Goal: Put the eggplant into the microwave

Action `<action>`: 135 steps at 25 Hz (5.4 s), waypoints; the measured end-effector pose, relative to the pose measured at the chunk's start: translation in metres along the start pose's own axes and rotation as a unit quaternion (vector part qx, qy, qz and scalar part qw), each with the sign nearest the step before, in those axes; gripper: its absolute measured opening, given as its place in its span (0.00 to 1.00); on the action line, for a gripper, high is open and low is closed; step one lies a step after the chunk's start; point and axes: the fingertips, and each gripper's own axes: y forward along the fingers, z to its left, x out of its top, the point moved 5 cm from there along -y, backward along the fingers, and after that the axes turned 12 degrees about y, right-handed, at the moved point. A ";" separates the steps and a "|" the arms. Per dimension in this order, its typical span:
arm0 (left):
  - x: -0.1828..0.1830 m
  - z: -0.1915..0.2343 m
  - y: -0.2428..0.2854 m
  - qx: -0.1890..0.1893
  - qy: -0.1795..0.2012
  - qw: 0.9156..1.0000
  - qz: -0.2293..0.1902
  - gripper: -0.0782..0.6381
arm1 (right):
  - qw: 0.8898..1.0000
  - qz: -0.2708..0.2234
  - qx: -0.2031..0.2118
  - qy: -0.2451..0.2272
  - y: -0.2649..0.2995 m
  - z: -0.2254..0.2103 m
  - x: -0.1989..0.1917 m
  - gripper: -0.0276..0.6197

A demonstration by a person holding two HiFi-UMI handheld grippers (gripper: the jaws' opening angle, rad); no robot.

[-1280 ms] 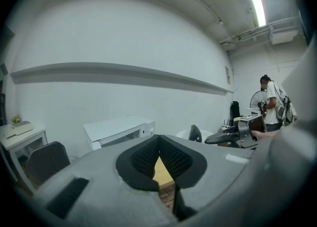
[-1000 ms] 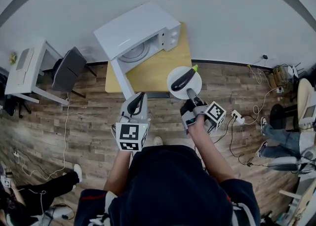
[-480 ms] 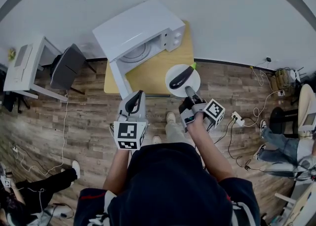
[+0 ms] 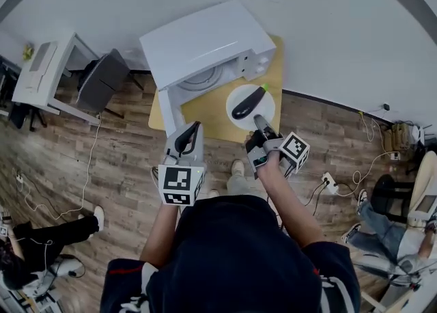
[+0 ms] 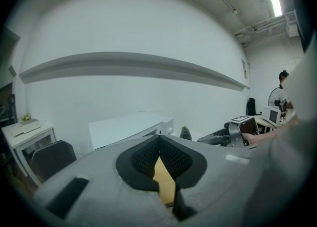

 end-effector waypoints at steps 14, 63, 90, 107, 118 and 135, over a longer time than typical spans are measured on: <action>-0.007 0.015 0.032 0.095 -0.020 0.994 0.057 0.13 | 0.991 0.129 -0.040 -0.027 0.101 -0.022 0.011 0.08; -0.056 0.034 0.070 0.121 -0.092 0.980 0.131 0.13 | 0.967 0.206 -0.133 -0.068 0.225 -0.106 0.011 0.08; -0.066 0.028 0.070 0.103 -0.105 0.978 0.148 0.13 | 0.968 0.183 -0.158 -0.060 0.273 -0.119 -0.006 0.08; -0.065 0.031 0.071 0.095 -0.105 0.980 0.144 0.13 | 0.972 0.171 -0.149 -0.057 0.279 -0.117 -0.010 0.21; -0.065 0.028 0.069 0.090 -0.100 0.981 0.138 0.13 | 0.975 0.167 -0.139 -0.056 0.251 -0.113 -0.001 0.23; -0.060 0.032 0.078 0.084 -0.094 0.984 0.127 0.13 | 0.969 0.180 -0.155 -0.063 0.237 -0.120 0.002 0.13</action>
